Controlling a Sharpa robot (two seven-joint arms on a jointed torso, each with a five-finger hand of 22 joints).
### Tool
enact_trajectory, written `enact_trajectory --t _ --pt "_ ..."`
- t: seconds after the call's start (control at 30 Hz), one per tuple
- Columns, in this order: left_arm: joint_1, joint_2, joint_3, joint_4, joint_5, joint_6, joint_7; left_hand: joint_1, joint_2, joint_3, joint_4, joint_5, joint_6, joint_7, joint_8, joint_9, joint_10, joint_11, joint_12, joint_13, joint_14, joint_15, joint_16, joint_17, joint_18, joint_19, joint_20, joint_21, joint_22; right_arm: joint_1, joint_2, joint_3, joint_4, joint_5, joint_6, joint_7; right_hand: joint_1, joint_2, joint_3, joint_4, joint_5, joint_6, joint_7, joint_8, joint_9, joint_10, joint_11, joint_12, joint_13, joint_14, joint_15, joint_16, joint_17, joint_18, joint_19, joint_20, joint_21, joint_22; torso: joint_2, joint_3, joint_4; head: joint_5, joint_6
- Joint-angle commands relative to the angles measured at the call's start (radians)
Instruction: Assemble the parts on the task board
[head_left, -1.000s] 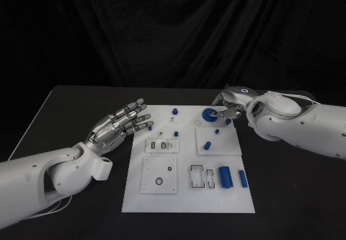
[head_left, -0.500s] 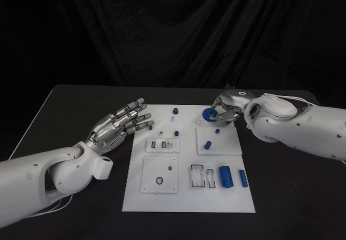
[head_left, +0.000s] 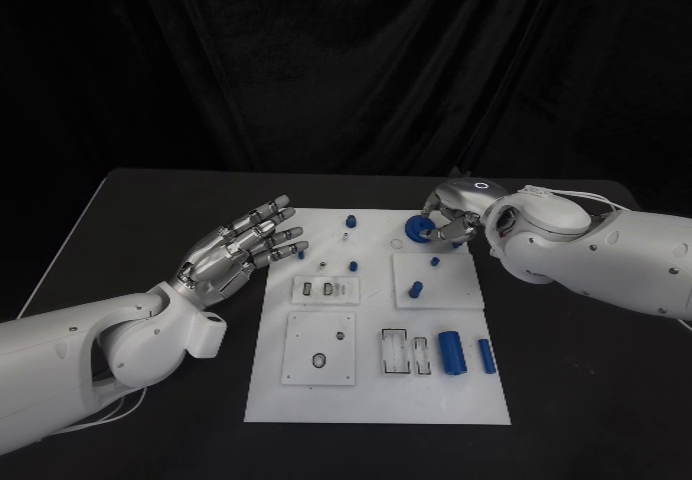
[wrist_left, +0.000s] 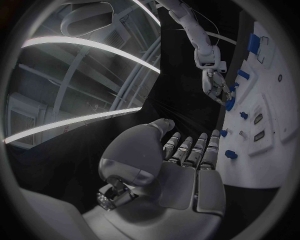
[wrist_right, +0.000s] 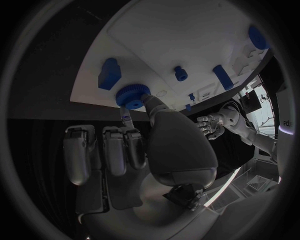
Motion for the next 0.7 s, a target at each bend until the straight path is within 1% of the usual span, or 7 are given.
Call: enact_trajectory --t 0.03,0.17,0.23,0.33,0.4,0.57,0.7 --pt "-0.002 0.001 0.001 0.001 0.000 0.018 0.140 -0.011 0.002 0.005 0.002 -0.002 -0.004 0.007 0.000 -0.001 0.000 0.008 0.002 0.001 0.001 0.007 0.004 0.001 -0.006 -0.003 0.003 -0.003 -0.001 -0.010 0.001 -0.004 -0.003 -0.007 0.024 -0.016 0.030 0.014 0.015 -0.024 0.017 0.027 -0.021 0.034 0.059 0.104 -0.008 0.003 0.263 0.106 -0.011 0.003 0.263 -0.005 0.080 -0.011 -0.005 0.230 0.000 0.0003 -0.0004 0.001 0.000" --pt "-0.002 0.000 0.001 0.001 0.000 0.019 0.140 -0.011 0.002 0.005 0.002 -0.002 -0.004 0.007 0.000 -0.001 0.000 0.008 0.002 0.001 0.001 0.007 0.004 0.001 -0.006 -0.003 0.003 -0.003 -0.001 -0.013 0.004 -0.004 -0.003 -0.007 0.001 -0.009 0.031 0.017 0.021 -0.038 0.038 0.036 -0.027 0.062 0.089 0.104 -0.014 0.003 0.263 0.106 -0.015 0.003 0.263 -0.006 0.083 -0.015 -0.002 0.234 0.000 0.0005 0.0000 0.002 -0.001" --pt "-0.002 -0.001 0.001 0.001 0.000 0.018 0.140 -0.011 0.002 0.005 0.002 -0.002 -0.004 0.007 0.000 -0.001 0.000 0.008 0.002 0.001 0.001 0.007 0.004 0.001 -0.006 -0.003 0.003 -0.003 -0.001 -0.013 0.004 -0.004 -0.001 -0.007 -0.019 -0.003 0.020 0.018 0.021 -0.045 0.072 0.038 -0.036 0.094 0.124 0.104 -0.022 0.003 0.263 0.106 -0.022 0.003 0.263 -0.009 0.090 -0.021 0.003 0.243 0.000 0.0001 -0.0001 0.002 0.001" --pt "-0.003 -0.003 0.001 0.001 0.000 0.018 0.139 -0.011 0.002 0.005 0.002 -0.002 -0.004 0.007 0.000 -0.001 0.000 0.008 0.002 0.001 0.001 0.007 0.004 0.001 -0.006 -0.003 0.003 -0.003 -0.001 -0.014 0.002 -0.004 0.007 -0.007 -0.038 0.002 0.005 0.016 0.024 -0.048 0.120 0.028 -0.041 0.118 0.156 0.104 -0.027 0.003 0.263 0.106 -0.027 0.003 0.263 -0.008 0.086 -0.027 0.000 0.239 0.000 0.0001 -0.0001 0.003 0.004" --pt "-0.003 -0.003 0.001 0.002 0.000 0.018 0.139 -0.011 0.002 0.005 0.002 -0.002 -0.004 0.007 0.000 -0.001 0.000 0.008 0.002 0.001 0.001 0.007 0.004 0.001 -0.006 -0.003 0.003 -0.003 -0.001 -0.014 -0.001 -0.004 0.014 -0.007 -0.049 0.005 -0.002 0.016 0.026 -0.048 0.134 0.021 -0.041 0.125 0.168 0.104 -0.028 0.003 0.263 0.106 -0.029 0.003 0.263 -0.008 0.086 -0.028 0.000 0.239 0.000 0.0003 0.0001 0.004 0.006" --pt "-0.003 -0.005 0.001 0.003 0.000 0.017 0.139 -0.011 0.002 0.005 0.002 -0.002 -0.004 0.007 0.000 -0.001 0.000 0.008 0.002 0.001 0.001 0.007 0.004 0.001 -0.006 -0.003 0.003 -0.003 -0.001 -0.009 -0.012 -0.002 0.044 -0.007 -0.074 0.012 -0.026 0.013 0.024 -0.039 0.139 0.011 -0.043 0.134 0.184 0.104 -0.029 0.003 0.263 0.106 -0.030 0.003 0.263 -0.009 0.090 -0.030 0.002 0.243 0.000 0.0003 0.0000 0.005 0.006" --pt "-0.003 -0.006 0.001 0.003 0.000 0.016 0.138 -0.013 0.002 0.008 0.002 -0.002 -0.004 0.008 0.000 -0.001 0.001 0.009 0.002 0.002 0.001 0.007 0.005 0.001 -0.007 -0.003 0.003 -0.003 -0.001 0.004 -0.014 -0.001 0.071 -0.007 -0.075 0.011 -0.038 0.010 0.023 -0.033 0.130 0.004 -0.043 0.136 0.192 0.104 -0.030 0.003 0.263 0.106 -0.031 0.003 0.263 -0.010 0.092 -0.031 0.004 0.246 0.000 0.0002 0.0004 0.005 0.007"
